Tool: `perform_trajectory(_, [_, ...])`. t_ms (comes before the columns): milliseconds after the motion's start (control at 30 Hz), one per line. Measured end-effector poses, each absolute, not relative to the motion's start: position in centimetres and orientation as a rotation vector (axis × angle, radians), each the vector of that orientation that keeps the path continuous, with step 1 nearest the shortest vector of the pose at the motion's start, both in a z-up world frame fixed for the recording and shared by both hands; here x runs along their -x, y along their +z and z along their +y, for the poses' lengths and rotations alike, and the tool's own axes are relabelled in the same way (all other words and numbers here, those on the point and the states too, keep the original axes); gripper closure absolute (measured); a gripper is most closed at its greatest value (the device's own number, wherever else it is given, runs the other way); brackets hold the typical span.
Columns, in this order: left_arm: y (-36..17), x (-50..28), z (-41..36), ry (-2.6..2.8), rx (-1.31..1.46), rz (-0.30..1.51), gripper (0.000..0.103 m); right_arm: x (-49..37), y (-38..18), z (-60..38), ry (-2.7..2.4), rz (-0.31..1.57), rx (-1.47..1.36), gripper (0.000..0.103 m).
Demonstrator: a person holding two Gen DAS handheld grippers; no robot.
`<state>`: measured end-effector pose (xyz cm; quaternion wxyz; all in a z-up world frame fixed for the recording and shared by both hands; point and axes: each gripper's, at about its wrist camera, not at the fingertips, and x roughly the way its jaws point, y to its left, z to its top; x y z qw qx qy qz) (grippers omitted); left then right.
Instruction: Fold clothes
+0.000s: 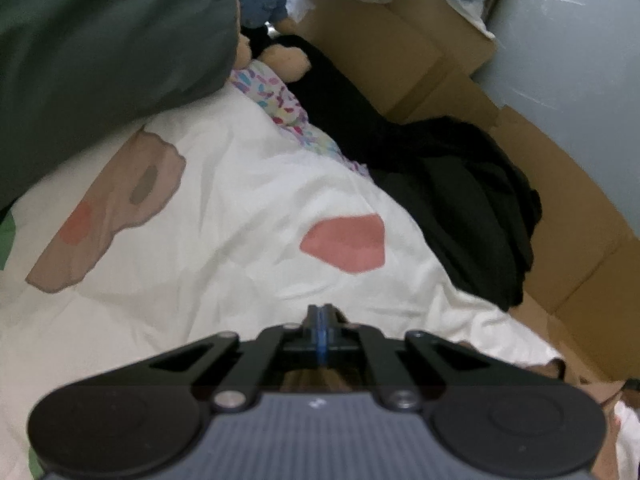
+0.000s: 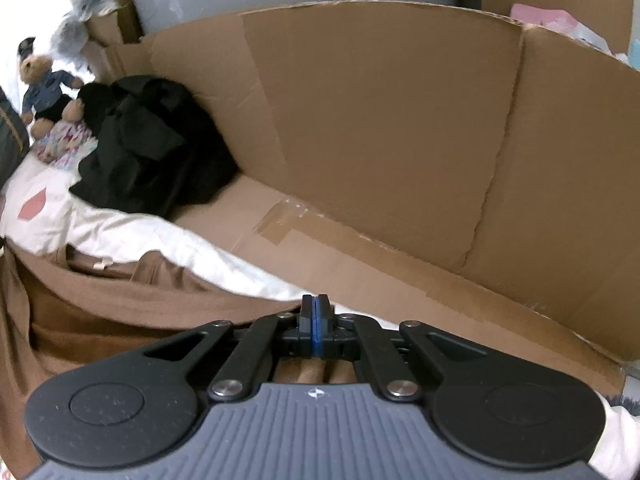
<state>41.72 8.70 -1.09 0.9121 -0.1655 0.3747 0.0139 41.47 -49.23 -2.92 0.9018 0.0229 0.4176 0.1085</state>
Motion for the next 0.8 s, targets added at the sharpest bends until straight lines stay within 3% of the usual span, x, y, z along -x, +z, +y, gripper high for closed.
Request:
perform_trajectory(400, [-0.6,-42.7,9.7,0.023,0.316,0.747,0.103,-42.0,-2.6,-49.8,0.222,0.812,-0.073,0.101])
perform_trajectory(467, [-0.3,-42.4,9.7,0.017,0.293,0.737,0.091,-41.7,-2.2,-50.5,0.235,0.797,-0.082,0.097])
perform_trajectory(567, [-0.1,-41.7,9.4,-0.003,0.234,0.730,0.090,-41.1,-2.3,-50.7,0.262,0.804,-0.031,0.093])
perform_trajectory(667, [-0.2,-41.1,9.2,-0.032,0.194,0.742,0.086,-40.5,-2.9,-50.6,0.291,0.831,0.029,0.084])
perform_trajectory(767, [-0.5,-40.6,9.0,-0.036,0.160,0.759,0.085,-39.7,-4.0,-49.7,0.290,0.857,0.129,0.055])
perform_trajectory(800, [-0.7,-40.2,8.9,-0.028,0.146,0.758,0.085,-39.5,-4.4,-49.3,0.283,0.864,0.171,0.054])
